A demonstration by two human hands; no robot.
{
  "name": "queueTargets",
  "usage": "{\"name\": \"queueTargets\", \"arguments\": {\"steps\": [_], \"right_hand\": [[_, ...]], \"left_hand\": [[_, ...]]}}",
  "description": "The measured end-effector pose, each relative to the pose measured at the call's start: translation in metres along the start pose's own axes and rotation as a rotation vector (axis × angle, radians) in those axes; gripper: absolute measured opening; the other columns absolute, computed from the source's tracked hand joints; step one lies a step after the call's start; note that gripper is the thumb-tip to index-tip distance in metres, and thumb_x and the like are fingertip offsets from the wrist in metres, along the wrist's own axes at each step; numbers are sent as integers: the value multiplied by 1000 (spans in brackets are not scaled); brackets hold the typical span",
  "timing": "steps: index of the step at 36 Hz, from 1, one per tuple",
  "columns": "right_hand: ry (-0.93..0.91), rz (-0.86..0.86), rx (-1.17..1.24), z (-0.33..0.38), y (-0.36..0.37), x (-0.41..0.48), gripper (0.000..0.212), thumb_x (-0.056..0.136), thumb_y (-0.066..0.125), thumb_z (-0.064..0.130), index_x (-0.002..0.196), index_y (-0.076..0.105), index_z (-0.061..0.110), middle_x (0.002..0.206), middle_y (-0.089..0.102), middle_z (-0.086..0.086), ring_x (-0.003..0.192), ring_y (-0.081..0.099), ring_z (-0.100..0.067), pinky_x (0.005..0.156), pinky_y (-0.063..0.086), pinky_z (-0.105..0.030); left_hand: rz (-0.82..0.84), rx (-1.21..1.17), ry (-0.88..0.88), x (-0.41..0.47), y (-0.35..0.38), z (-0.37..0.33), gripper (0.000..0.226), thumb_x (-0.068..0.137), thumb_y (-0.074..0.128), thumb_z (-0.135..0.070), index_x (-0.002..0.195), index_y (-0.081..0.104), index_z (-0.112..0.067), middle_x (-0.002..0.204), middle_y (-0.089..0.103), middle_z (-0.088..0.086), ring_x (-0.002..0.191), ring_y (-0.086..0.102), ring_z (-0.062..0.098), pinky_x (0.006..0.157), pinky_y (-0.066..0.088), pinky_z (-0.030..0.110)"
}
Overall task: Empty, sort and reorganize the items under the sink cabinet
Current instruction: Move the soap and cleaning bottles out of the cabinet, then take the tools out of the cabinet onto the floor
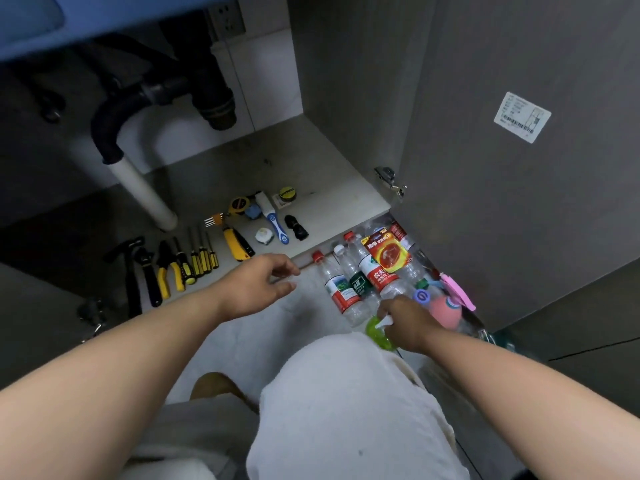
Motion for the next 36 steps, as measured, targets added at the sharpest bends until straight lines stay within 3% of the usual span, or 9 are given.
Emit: {"name": "queueTargets", "arguments": {"steps": [5, 9, 13, 16, 20, 25, 30, 33, 36], "right_hand": [[-60, -172, -88, 30, -49, 1, 24, 87, 55, 19, 109, 63, 24, 128, 51, -5, 106, 59, -29, 83, 48, -34], [-243, -215, -64, 85, -91, 15, 20, 90, 60, 21, 109, 66, 25, 128, 50, -4, 107, 59, -27, 86, 45, -30], [-350, -130, -92, 119, -107, 30, 19, 90, 62, 24, 108, 64, 28, 120, 47, 0, 101, 58, -22, 90, 47, -30], [-422, -39, -145, 166, -108, 52, 17, 91, 63, 29, 108, 65, 29, 107, 48, 2, 93, 55, -18, 83, 43, -26], [-476, 159, -252, 207, -86, 80, 20, 91, 64, 33, 110, 64, 26, 109, 61, 0, 99, 60, -19, 88, 50, -30], [-402, 243, -378, 210, -59, 122, 27, 91, 62, 30, 116, 62, 21, 120, 59, -4, 109, 57, -23, 94, 49, -31], [-275, 155, -325, 199, -60, 174, 35, 91, 59, 27, 124, 55, 17, 120, 55, -12, 103, 59, -29, 80, 45, -27], [-160, 9, -276, 191, -70, 206, 46, 88, 61, 29, 128, 43, 12, 120, 51, -17, 105, 58, -35, 77, 42, -30], [-36, -103, -180, 183, -71, 233, 48, 90, 62, 35, 124, 43, 6, 121, 55, -19, 110, 58, -36, 82, 45, -35]], "left_hand": [[61, 211, -88, -25, -35, 16, 29, 96, 64, -36, 124, 63, -29, 125, 62, -8, 119, 57, 9, 103, 48, 32], [68, 277, -236, -56, -76, 45, 37, 96, 64, -41, 131, 59, -30, 129, 60, -6, 119, 57, 12, 103, 48, 32], [81, 288, -327, -71, -86, 70, 41, 96, 64, -42, 134, 59, -26, 127, 60, -3, 115, 58, 15, 101, 48, 32], [83, 267, -407, -79, -90, 110, 42, 97, 63, -41, 135, 57, -25, 128, 59, -1, 115, 58, 17, 102, 48, 32], [100, 163, -457, -70, -72, 159, 40, 97, 62, -39, 134, 57, -25, 130, 55, -5, 112, 60, 16, 98, 50, 28], [75, 74, -437, -34, -47, 197, 39, 95, 65, -38, 132, 58, -26, 129, 56, -1, 110, 58, 14, 91, 49, 26], [-22, -19, -330, 19, -41, 206, 31, 94, 67, -26, 124, 57, -28, 125, 55, -3, 107, 56, 12, 75, 45, 14], [-87, -20, -260, 52, -43, 202, 34, 91, 67, -21, 124, 59, -24, 127, 53, 3, 114, 56, 18, 97, 49, 29], [-162, -142, -214, 81, -41, 193, 30, 90, 66, -16, 120, 64, -17, 120, 61, 7, 110, 62, 23, 99, 51, 37]]}}
Point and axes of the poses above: each hand's wrist, its own x-axis towards the middle knuckle, its own y-axis out of the palm, z = x × y, the point moved 9 cm from there along x, towards the middle knuckle
